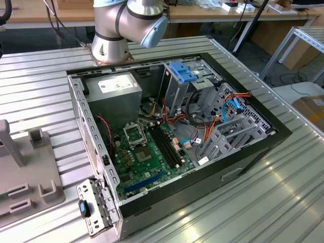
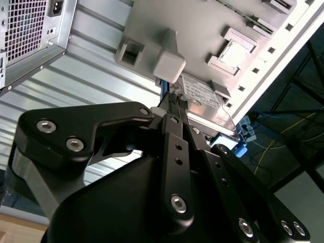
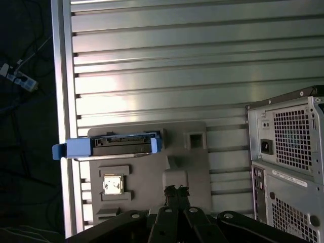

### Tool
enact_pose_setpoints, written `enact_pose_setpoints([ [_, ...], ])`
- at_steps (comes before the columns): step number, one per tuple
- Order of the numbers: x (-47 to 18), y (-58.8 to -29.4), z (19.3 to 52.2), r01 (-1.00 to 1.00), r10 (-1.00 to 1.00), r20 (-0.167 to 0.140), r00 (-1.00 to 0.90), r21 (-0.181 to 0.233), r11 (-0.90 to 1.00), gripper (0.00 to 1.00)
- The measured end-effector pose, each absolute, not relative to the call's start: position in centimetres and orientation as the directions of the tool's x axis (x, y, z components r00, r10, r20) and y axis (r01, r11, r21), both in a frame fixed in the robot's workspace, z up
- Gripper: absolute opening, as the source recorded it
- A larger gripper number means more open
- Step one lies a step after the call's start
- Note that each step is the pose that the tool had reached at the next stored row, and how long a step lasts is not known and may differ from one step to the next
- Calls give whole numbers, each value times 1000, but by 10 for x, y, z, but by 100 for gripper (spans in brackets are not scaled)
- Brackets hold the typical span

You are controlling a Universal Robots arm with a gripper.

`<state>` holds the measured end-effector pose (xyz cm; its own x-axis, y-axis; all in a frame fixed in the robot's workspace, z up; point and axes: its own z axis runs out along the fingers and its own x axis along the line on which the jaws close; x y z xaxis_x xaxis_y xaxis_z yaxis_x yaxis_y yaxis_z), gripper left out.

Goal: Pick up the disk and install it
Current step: 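Reach for the disk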

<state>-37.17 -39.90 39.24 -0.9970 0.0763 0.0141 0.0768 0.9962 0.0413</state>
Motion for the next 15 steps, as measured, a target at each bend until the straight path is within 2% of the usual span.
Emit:
enact_pose_setpoints([
  [15,-397,-399,392,77,76,14,-997,41,996,11],
])
